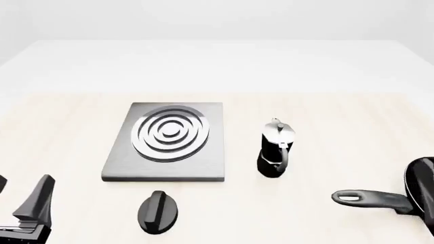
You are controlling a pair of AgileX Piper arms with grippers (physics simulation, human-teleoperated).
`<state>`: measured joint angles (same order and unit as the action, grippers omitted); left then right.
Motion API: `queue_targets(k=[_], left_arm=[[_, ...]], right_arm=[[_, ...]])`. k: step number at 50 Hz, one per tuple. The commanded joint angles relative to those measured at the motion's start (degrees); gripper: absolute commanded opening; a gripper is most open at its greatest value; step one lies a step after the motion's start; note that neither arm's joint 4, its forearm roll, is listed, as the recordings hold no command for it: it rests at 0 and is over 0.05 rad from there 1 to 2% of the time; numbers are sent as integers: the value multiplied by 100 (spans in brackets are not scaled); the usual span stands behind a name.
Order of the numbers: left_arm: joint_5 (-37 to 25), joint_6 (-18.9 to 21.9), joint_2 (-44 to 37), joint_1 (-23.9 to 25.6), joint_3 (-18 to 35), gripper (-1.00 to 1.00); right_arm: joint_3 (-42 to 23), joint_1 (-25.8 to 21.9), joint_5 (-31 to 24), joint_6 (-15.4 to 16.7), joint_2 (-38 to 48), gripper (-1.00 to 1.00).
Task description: Put the frying pan on the stove.
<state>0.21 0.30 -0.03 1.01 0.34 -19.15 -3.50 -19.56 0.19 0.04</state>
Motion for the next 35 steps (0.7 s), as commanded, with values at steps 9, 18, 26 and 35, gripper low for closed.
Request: queue_targets(k=[9, 18, 26, 35], left_arm=[[-5, 38, -3, 14, -20, 100], [1, 47, -2, 31, -18, 100], [16, 78, 1, 65, -8, 100], [22, 97, 2, 86, -4, 100]], right_arm=[[-1509, -49, -1570, -112, -4, 100], [-2555, -286, -2420, -94, -4, 100], [-3162, -181, -3132, -207, -4, 100], [-4149, 56, -4305, -340, -4, 100]])
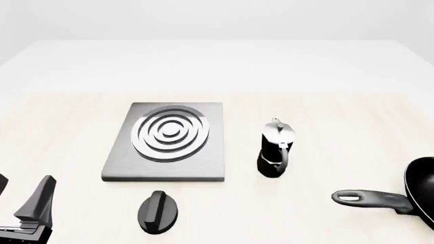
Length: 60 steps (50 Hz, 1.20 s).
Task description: Put the frying pan on the stove.
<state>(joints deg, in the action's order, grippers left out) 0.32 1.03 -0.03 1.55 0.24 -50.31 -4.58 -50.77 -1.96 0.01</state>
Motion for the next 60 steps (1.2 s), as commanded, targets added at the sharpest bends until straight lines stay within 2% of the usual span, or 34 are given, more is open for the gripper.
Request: queue_targets(k=[1, 5, 27, 34, 35, 43, 48, 53, 60], left_arm=[[11, 25, 2, 34, 6, 100], [18, 34, 2, 35, -2, 100], [31, 93, 0, 40, 10, 100], [-43, -26, -12, 153, 20, 100], [-28, -134, -96, 119, 16, 100], [149, -80, -509, 220, 443, 100], [636, 203, -1137, 524, 614, 100], [1019, 271, -1640, 862, 767, 100], [1570, 313, -2340, 1054, 982, 100]], right_arm=[[-1190, 157, -1346, -134, -1, 100], [-1742, 203, -1907, -192, -1, 100], [-1932, 133, -1913, -522, -1, 100], [-1965, -19, -1913, -387, -1, 100], [-1967, -47, -1913, -373, -1, 100], [-1955, -78, -1913, -405, -1, 100], [-1971, -80, -1913, -462, -1, 100], [-1957, -75, -1913, -480, -1, 100], [-1944, -79, -1913, -494, -1, 100]])
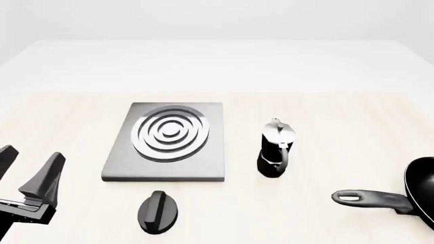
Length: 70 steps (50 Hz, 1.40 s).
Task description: Put the frying pan on the stove.
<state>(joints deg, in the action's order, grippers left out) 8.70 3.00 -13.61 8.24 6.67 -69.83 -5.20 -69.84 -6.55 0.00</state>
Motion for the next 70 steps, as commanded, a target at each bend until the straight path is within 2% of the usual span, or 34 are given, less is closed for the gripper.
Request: queue_targets(k=[1, 20, 40, 59, 70], left_arm=[[780, 137, -1064, 392, 371, 100], [1430, 572, -2808, 1006, 1373, 100], [1541, 802, -4240, 1860, 2574, 100], [1472, 809, -5097, 2547, 3496, 100], [1162, 1023, -5128, 2967, 3714, 100]], right_arm=[[8, -16, -5, -40, 0, 100], [22, -1, -5, -126, 0, 100], [22, 19, -5, -131, 0, 100], [21, 13, -5, -136, 0, 100], [27, 26, -5, -178, 0, 100]])
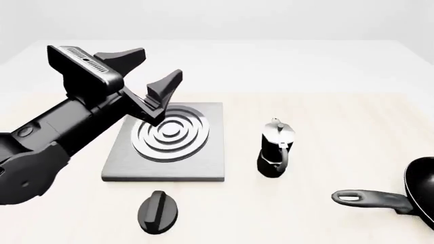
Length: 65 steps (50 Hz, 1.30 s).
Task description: Put the frying pan on the stove.
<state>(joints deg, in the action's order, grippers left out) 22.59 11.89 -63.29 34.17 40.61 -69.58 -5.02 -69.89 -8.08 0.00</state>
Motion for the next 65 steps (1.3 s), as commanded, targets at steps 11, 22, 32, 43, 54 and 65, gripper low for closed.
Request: queue_targets(k=[11, 22, 32, 43, 54, 65], left_arm=[[-535, 198, -161, 667, 634, 100], [-916, 241, -354, 986, 1074, 100], [-1202, 315, -906, 1375, 1666, 100], [-1468, 468, -1318, 1673, 2302, 100], [-1858, 522, -1741, 1939, 2980, 100], [-2174, 693, -2215, 2138, 3581, 100]], right_arm=[[0, 10, 0, -30, 0, 100], [-4, 12, 0, -37, 0, 100], [-11, 11, 0, -48, 0, 100], [-10, 8, 0, -59, 0, 100], [-15, 3, 0, -71, 0, 100], [-6, 4, 0, -77, 0, 100]])
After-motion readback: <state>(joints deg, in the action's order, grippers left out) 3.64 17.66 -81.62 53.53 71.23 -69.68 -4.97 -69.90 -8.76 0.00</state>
